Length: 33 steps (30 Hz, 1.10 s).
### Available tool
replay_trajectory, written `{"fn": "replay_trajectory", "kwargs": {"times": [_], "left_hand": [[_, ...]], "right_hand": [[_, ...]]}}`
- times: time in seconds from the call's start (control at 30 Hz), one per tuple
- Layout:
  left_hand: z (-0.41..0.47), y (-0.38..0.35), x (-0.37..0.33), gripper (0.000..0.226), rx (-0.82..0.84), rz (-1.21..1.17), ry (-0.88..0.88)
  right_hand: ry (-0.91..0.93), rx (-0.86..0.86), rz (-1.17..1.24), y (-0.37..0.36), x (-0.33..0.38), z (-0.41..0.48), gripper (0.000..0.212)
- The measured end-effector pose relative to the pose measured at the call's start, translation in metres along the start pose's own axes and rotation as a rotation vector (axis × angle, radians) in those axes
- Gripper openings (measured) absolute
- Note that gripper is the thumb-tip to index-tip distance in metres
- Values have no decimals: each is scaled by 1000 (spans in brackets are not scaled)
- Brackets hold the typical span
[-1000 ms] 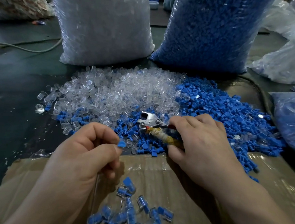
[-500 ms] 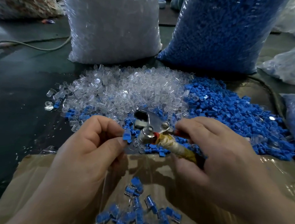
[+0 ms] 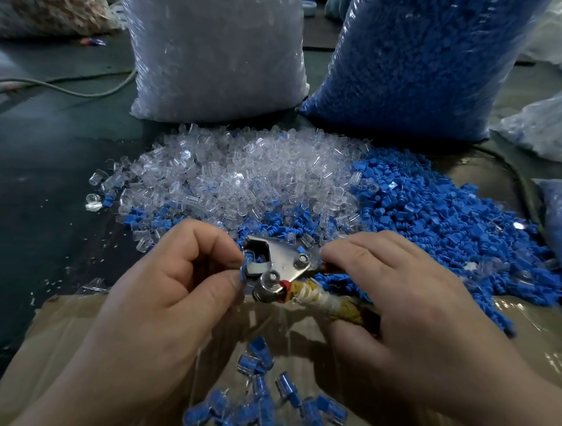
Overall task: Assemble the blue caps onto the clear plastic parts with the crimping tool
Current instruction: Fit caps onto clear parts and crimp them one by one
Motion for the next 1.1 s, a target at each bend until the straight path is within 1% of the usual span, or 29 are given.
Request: {"fn": "replay_trajectory", "kwargs": {"times": [0.27,0.43,0.47,0.57,0.6,0.67,0.77,0.93,1.0,1.1], "left_hand": [[-3,-1,-4,33,-4,59,10],[-4,-1,-3,35,-22,44,30],[-3,-1,-2,32,-36,55,37],[1,2,8,11,-118,54,90],[2,4,11,7,-131,46,113],[4,3,15,5,-90,33,167],[-1,-8,17,15,23,39,249],[-5,-17,15,16,38,48,283],[-6,-17,13,14,19,46,283],[-7,-18,7,13,7,74,264]], "right_hand": [[25,-27,-34,4,2,2,58],[-2,-13,17,3,1,2,56],[-18,-12,19,2,-1,1,56],[-67,-5,-62,-2,-11,1,62],[-95,-2,-96,-3,-16,2,65],[-156,11,-156,-4,-24,5,67],[-203,65,-223,-9,-32,11,69],[-246,174,-217,-16,-36,13,73],[-233,110,-182,-12,-31,12,66],[-133,-97,-117,-2,-3,10,50]]}}
Point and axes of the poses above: each hand's wrist, its own z-axis towards the middle knuckle, its own y-axis out of the back of the hand, x = y × z, the point moved 5 cm from there along z, towards the middle knuckle, and after that the axes turned 5 degrees about -x, right-handed, at the moved point
